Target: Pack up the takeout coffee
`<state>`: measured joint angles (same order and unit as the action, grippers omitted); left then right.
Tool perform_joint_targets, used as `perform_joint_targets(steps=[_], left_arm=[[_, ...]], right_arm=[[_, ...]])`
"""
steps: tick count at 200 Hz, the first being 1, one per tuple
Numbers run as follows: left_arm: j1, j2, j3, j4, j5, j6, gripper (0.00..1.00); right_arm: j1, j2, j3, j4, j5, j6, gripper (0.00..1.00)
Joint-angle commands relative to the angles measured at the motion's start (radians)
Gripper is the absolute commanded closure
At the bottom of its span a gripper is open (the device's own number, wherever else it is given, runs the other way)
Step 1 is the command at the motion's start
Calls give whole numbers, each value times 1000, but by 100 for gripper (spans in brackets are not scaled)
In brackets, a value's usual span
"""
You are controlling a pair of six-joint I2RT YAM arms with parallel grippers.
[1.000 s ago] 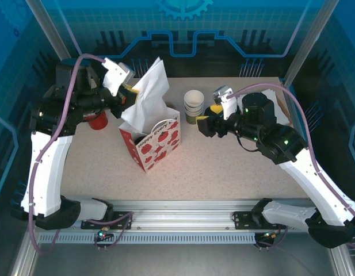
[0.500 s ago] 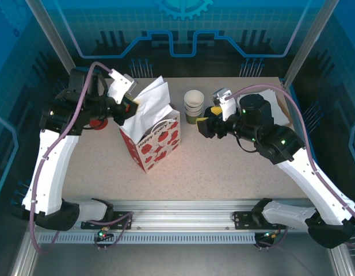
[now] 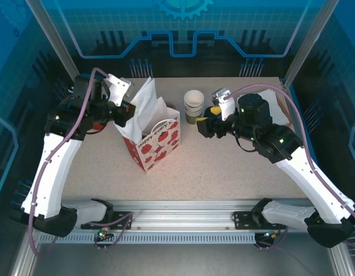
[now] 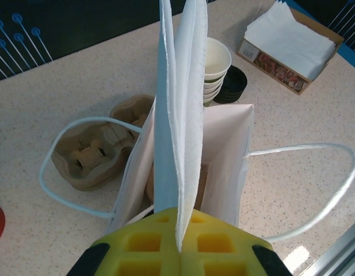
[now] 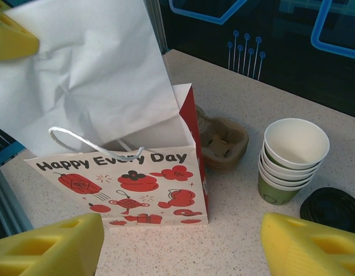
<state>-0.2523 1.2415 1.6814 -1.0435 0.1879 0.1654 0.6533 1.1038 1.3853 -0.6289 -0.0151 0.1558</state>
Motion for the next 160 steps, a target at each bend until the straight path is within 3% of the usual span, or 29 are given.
perform_joint_targets(steps=[1,34,86,97,113,160], left_arm=[[5,11,-55,83,46,-57,100],[4,7,-170,199,142,-122,100],[-16,40,-288,266,158,-141,96],[-18,50,-288,266,157,-138,82],[-19,65,-278,255,160,-129,69],[-19,58,-228,232,134,-122,54]], right_arm=[[-14,8,-5,-6,-3,0,26],[-15,11,-11,-3,0,1,26],[-18,29,-12,3,-9,3,26],[-18,36,-11,5,-14,3,26],[-18,44,-10,5,-17,4,26],[-21,53,-8,-3,-3,-5,26]])
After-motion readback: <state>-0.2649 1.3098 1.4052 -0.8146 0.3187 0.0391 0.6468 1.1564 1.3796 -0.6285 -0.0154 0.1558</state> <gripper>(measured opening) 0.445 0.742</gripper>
